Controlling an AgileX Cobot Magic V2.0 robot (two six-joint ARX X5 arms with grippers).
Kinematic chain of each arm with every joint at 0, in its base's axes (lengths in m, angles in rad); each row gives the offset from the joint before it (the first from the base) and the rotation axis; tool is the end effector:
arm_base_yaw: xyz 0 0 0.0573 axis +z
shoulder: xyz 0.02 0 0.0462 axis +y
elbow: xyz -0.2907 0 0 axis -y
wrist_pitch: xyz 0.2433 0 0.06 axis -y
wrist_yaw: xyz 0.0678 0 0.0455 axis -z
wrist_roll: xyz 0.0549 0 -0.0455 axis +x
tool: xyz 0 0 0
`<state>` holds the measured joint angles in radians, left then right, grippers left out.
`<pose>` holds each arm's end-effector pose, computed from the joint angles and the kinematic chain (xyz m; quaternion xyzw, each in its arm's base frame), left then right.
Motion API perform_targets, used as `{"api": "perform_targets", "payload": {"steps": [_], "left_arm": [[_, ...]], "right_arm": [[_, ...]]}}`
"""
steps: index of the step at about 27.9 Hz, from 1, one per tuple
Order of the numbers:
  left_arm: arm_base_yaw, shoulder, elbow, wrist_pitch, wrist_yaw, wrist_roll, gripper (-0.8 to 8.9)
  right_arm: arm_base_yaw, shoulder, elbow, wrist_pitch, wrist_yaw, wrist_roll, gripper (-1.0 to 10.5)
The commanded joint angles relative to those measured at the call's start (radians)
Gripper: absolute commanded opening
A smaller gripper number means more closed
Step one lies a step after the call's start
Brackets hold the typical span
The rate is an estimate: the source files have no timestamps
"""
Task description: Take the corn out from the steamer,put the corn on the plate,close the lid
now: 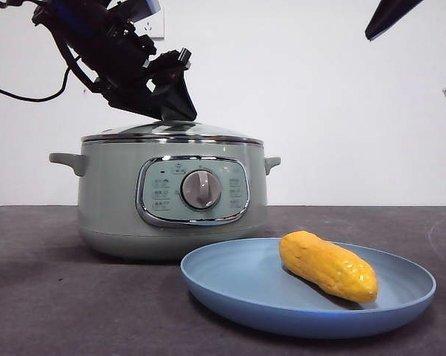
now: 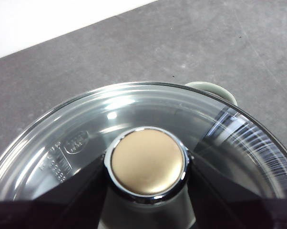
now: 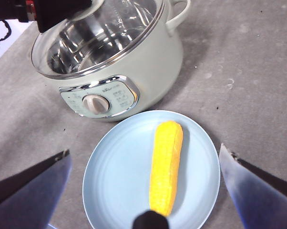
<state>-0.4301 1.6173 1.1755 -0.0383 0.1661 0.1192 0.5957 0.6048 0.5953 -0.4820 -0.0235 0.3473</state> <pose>0.3482 -0.1697 0.2878 0.0865 0.2183 -0.2988 0.9250 0.1093 0.0756 0.2686 0.0920 0.2809 0.2508 0.9218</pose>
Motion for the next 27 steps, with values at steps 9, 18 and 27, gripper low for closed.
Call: {"api": "perform_targets", "payload": {"steps": [9,18,27], "left_arm": [[-0.002,-0.002,0.002,-0.062,-0.004,0.008,3.46],[-0.002,-0.027,0.032,-0.100,-0.004,0.006,4.94],[-0.002,-0.171,0.058,-0.210,-0.004,0.004,4.94]], "right_arm": [[0.001,-0.001,-0.007,0.001,-0.001,-0.009,6.0],[0.001,-0.001,-0.007,-0.023,-0.001,-0.009,6.0],[0.001,-0.001,-0.007,-0.070,-0.003,-0.037,6.0]]}}
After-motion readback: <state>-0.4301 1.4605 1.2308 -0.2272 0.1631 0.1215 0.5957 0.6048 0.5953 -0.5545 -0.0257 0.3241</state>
